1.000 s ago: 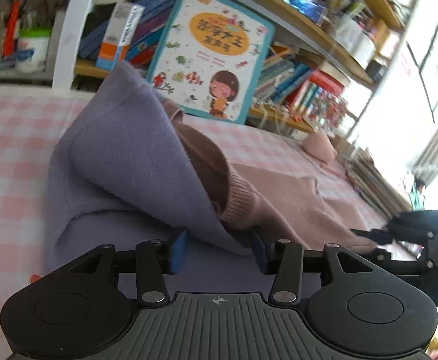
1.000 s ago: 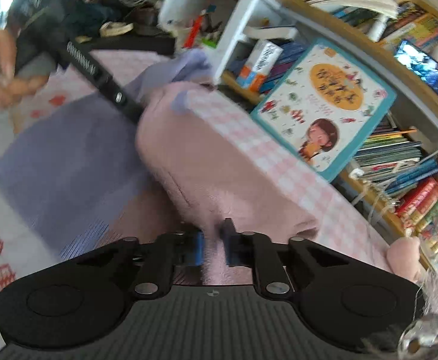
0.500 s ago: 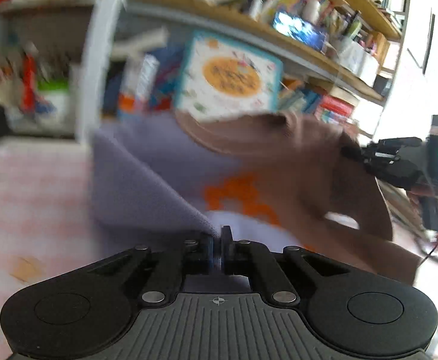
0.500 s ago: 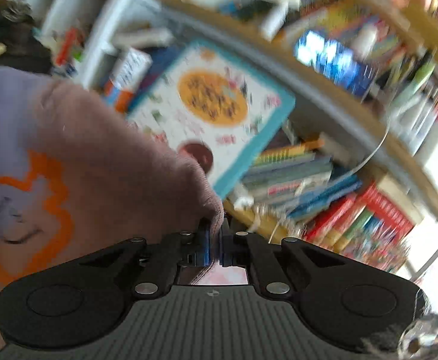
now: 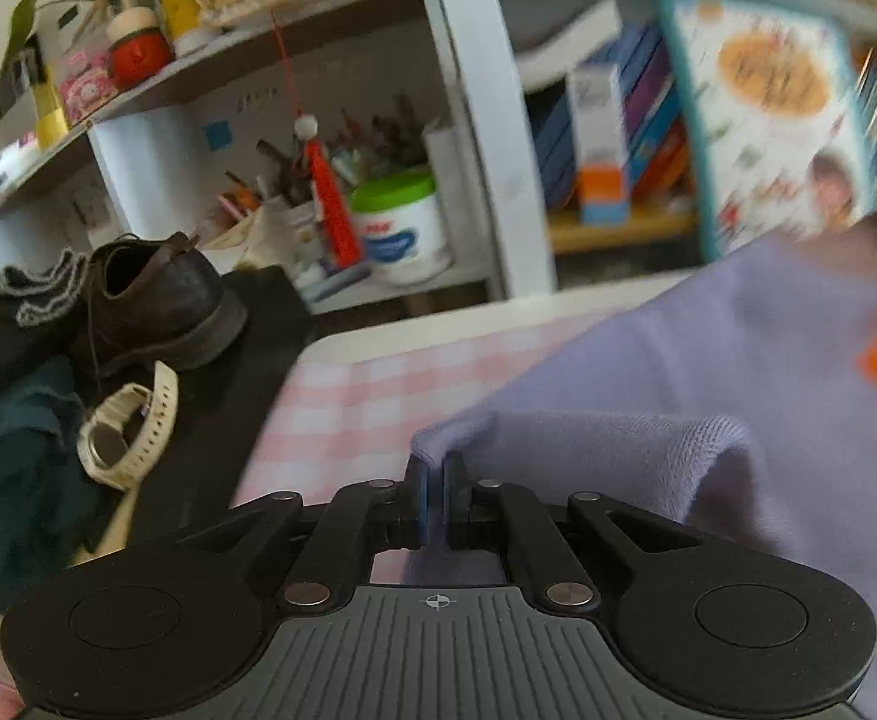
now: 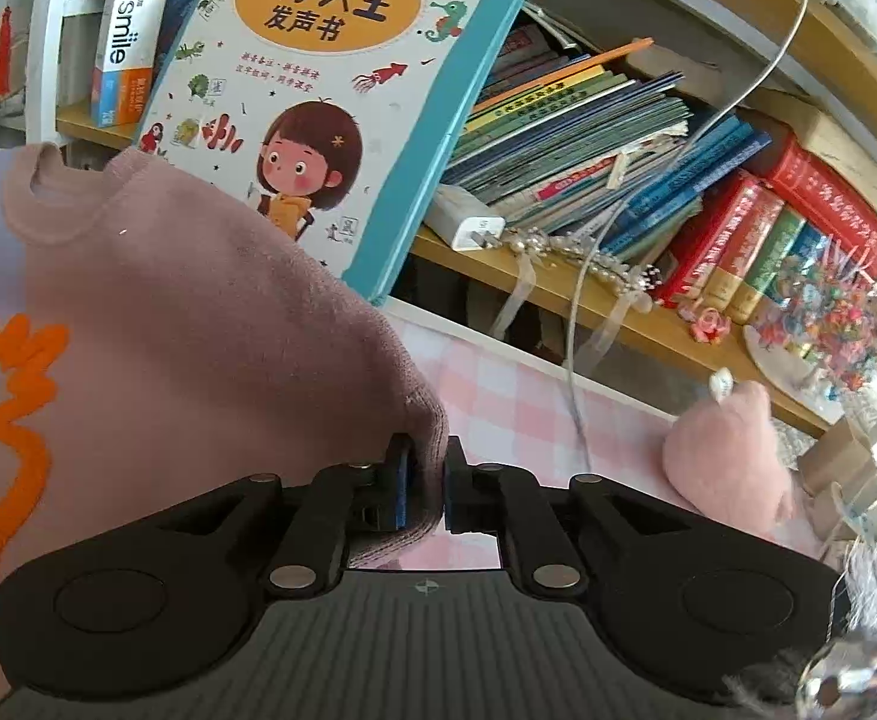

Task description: Fold clothes

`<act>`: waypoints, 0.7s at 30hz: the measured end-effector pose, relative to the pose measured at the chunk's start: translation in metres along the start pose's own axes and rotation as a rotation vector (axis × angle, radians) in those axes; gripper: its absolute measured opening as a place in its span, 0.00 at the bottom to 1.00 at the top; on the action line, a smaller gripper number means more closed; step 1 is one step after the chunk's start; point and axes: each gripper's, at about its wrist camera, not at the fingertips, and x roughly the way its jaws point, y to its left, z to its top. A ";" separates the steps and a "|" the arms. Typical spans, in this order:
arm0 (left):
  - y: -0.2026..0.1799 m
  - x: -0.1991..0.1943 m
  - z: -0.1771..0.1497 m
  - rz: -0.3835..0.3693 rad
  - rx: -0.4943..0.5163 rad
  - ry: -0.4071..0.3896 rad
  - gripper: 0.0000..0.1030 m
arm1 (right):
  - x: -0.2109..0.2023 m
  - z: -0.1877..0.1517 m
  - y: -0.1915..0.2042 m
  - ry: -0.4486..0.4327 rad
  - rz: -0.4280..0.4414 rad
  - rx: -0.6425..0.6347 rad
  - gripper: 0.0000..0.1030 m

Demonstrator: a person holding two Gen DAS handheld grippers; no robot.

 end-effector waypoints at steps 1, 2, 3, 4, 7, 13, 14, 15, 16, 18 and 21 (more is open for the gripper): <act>0.001 0.010 0.002 0.036 0.021 0.014 0.04 | -0.002 0.000 -0.001 0.002 -0.023 -0.008 0.17; 0.002 0.015 0.002 0.067 0.019 0.026 0.06 | -0.003 0.000 -0.004 0.000 -0.046 -0.010 0.25; 0.004 0.016 0.002 0.085 -0.008 0.023 0.07 | -0.006 -0.001 -0.007 -0.005 -0.067 -0.004 0.35; 0.007 0.011 0.003 0.073 -0.041 0.002 0.09 | -0.008 -0.002 -0.010 -0.011 -0.088 0.002 0.39; 0.007 -0.017 0.004 0.012 -0.110 -0.079 0.12 | -0.020 -0.008 -0.023 -0.024 -0.082 0.070 0.41; -0.031 -0.085 -0.014 -0.291 -0.088 -0.162 0.32 | -0.086 -0.030 -0.020 -0.095 -0.028 0.146 0.44; -0.040 -0.089 -0.019 -0.346 -0.074 -0.151 0.46 | -0.098 -0.035 -0.019 -0.104 -0.015 0.162 0.46; -0.049 -0.092 -0.024 -0.399 -0.058 -0.139 0.55 | -0.111 -0.042 -0.019 -0.107 0.000 0.183 0.47; -0.058 -0.093 -0.029 -0.420 -0.036 -0.131 0.55 | -0.123 -0.049 -0.019 -0.101 0.018 0.208 0.47; -0.073 -0.092 -0.036 -0.432 0.002 -0.115 0.55 | -0.143 -0.065 -0.016 -0.080 0.067 0.269 0.50; -0.086 -0.079 -0.042 -0.414 0.010 -0.075 0.55 | -0.168 -0.089 -0.005 -0.046 0.166 0.357 0.50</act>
